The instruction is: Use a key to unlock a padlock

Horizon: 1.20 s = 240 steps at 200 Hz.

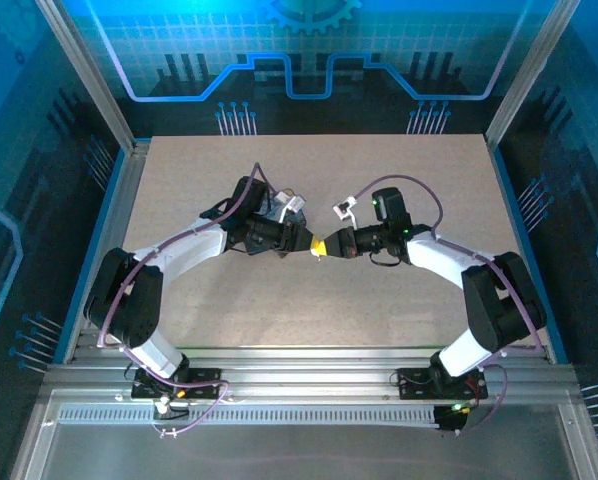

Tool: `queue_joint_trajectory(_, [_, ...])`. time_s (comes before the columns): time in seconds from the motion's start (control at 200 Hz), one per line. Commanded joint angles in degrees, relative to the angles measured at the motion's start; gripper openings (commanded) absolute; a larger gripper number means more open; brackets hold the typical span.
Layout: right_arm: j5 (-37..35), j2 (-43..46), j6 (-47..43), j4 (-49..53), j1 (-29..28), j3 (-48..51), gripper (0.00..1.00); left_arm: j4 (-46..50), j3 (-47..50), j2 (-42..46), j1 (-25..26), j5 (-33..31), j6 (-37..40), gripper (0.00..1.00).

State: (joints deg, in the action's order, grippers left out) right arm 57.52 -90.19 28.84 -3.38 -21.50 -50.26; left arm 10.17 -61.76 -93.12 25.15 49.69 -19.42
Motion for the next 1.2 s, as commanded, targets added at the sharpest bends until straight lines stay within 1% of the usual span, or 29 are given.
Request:
queue_joint_trajectory(0.0, [1.26,-0.94,-0.98,0.74,-0.74,-1.77,0.00,-0.45,-1.27,-0.76,0.12,2.51,0.78,0.35])
queue_joint_trajectory(0.09, [1.12,-1.21,-0.90,0.74,-0.77,-1.85,0.00,-0.81,-1.00,-0.83,-0.01,2.93,0.59,0.28])
queue_joint_trajectory(0.205, [1.24,-1.47,-0.98,0.78,-0.83,-1.95,0.00,-0.69,-1.08,-1.01,-0.10,3.12,0.63,0.25])
queue_joint_trajectory(0.27, [1.24,-1.48,-0.98,0.84,-0.79,-2.03,0.00,-0.44,-1.19,-1.10,-0.19,3.22,0.85,0.22])
queue_joint_trajectory(0.46, [1.02,-1.57,-1.07,0.84,-0.70,-2.20,0.00,0.02,-1.35,-1.45,-0.23,3.39,1.09,0.08])
queue_joint_trajectory(0.525, [1.07,-1.35,-1.04,0.66,-0.65,-2.05,0.00,-0.06,-1.35,-1.58,-0.23,3.39,0.98,0.00])
queue_joint_trajectory(0.685, [1.39,-0.31,-0.97,1.15,-0.09,-1.73,0.00,-1.22,-1.22,-1.54,-0.31,2.36,-0.40,0.00])
queue_joint_trajectory(0.735, [1.07,0.34,-0.84,1.80,0.54,-1.32,0.07,-2.37,-0.94,-1.38,-0.32,1.84,-1.48,0.00])
queue_joint_trajectory(0.755, [0.62,0.76,-0.61,2.15,0.93,-0.97,0.13,-2.91,-0.77,-1.36,-0.36,1.46,-2.06,0.00])
queue_joint_trajectory(0.81, [-0.07,2.24,0.76,1.74,2.20,-0.45,0.23,-5.13,-0.10,-1.19,-0.57,0.58,-3.99,0.00])
queue_joint_trajectory(0.885, [-1.04,4.79,4.07,-0.48,3.63,3.37,0.35,-8.77,1.13,-1.01,-0.63,-0.98,-7.23,0.00])
queue_joint_trajectory(0.975, [-3.44,7.95,7.77,-2.53,3.72,5.60,0.44,-13.37,2.46,-1.11,-0.63,-2.27,-11.34,0.00])
queue_joint_trajectory(1.05, [-6.02,9.97,13.18,-5.99,3.44,7.83,0.49,-16.68,3.31,-1.26,-0.62,-3.13,-14.12,0.00])
queue_joint_trajectory(1.14, [-9.36,12.39,20.73,-14.36,3.31,11.69,0.58,-20.08,4.12,-1.42,-0.55,-3.98,-16.94,0.00])
queue_joint_trajectory(1.196, [-11.36,13.25,23.63,-17.80,3.14,13.38,0.63,-22.64,4.71,-1.52,-0.61,-4.00,-18.88,0.00])
